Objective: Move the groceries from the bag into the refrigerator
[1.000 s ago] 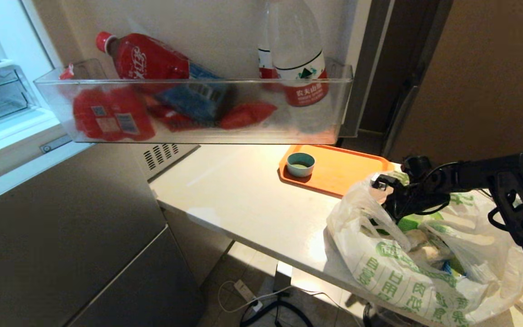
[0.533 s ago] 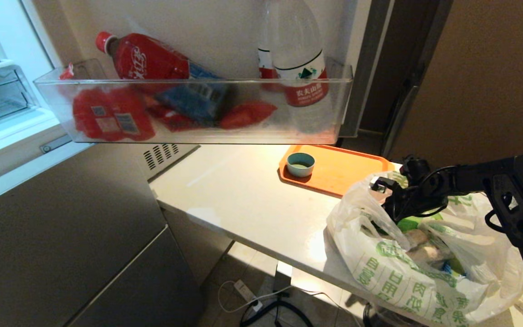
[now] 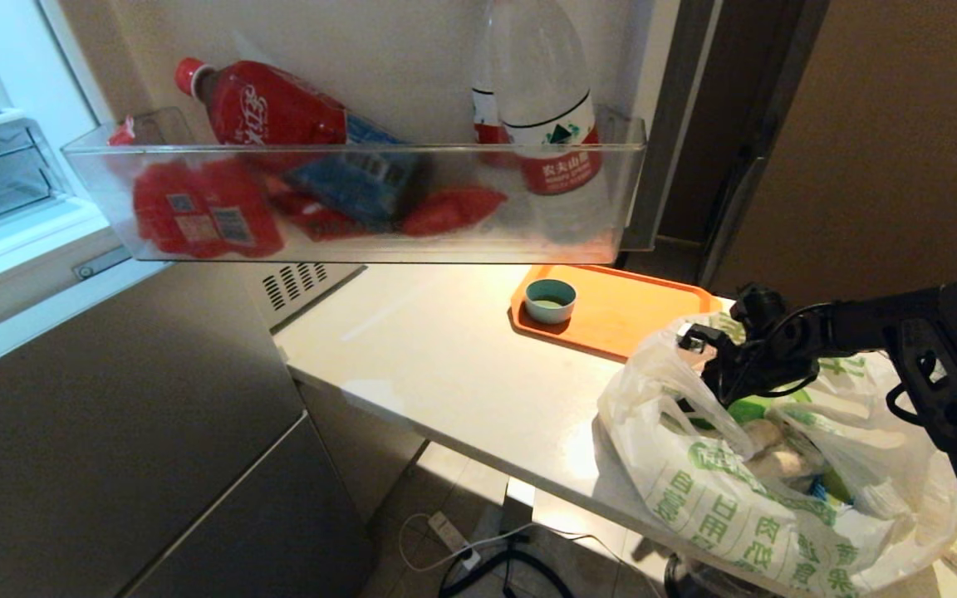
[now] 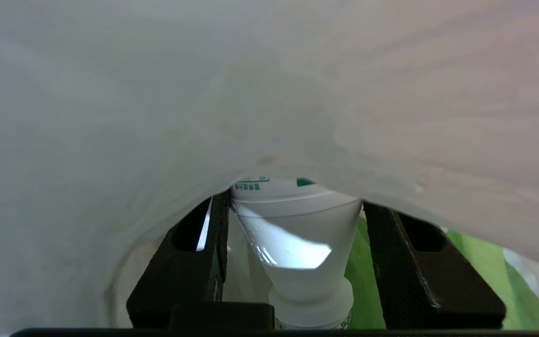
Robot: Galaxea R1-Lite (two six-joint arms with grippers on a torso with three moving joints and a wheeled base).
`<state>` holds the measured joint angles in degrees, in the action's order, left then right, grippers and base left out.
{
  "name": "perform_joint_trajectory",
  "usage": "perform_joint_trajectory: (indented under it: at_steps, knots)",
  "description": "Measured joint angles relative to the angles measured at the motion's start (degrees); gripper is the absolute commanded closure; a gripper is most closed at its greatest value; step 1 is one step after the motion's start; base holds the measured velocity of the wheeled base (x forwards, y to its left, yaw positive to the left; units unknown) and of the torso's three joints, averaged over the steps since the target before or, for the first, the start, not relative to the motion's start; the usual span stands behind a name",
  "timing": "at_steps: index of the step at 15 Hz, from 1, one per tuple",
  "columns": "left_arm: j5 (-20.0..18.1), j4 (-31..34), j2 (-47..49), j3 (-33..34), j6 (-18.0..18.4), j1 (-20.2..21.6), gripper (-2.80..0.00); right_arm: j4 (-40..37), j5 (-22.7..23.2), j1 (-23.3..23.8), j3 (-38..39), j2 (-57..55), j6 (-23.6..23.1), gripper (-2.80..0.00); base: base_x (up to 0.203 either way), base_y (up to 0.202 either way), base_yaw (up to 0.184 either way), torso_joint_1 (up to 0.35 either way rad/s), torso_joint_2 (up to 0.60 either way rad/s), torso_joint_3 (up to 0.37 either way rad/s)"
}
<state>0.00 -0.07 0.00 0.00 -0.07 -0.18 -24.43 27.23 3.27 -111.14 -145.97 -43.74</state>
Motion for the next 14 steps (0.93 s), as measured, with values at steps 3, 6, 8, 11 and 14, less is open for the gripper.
perform_joint_trajectory:
  at_steps: [3, 6, 8, 11, 14]
  knots:
    - [0.00, 0.00, 0.00, 0.00, 0.00, 0.00, 0.00, -3.94, 0.05, 0.00, -0.11, 2.01, -0.11, 0.00, 0.000, 0.000, 0.000, 0.000, 0.00, 0.000]
    - [0.00, 0.00, 0.00, 0.00, 0.00, 0.00, 0.00, -12.24, 0.10, 0.05, -0.10, 5.29, -0.11, 0.00, 0.000, 0.000, 0.000, 0.000, 0.00, 0.000]
    - [0.00, 0.00, 0.00, 0.00, 0.02, 0.00, 0.00, -17.80, -0.02, 0.20, 0.10, 7.51, -0.11, 0.00, 0.000, 0.000, 0.000, 0.000, 0.00, 0.000]
    - [0.00, 0.00, 0.00, 0.00, 0.00, 0.00, 0.00, -25.86, -0.09, 0.83, 0.53, 10.44, -0.09, 0.00, 0.000, 0.000, 0.000, 0.000, 0.00, 0.000]
    - [0.00, 0.00, 0.00, 0.00, 0.00, 0.00, 0.00, -29.70, -2.25, 1.49, 3.27, 13.22, 0.04, 0.00, 0.000, 0.000, 0.000, 0.000, 0.00, 0.000]
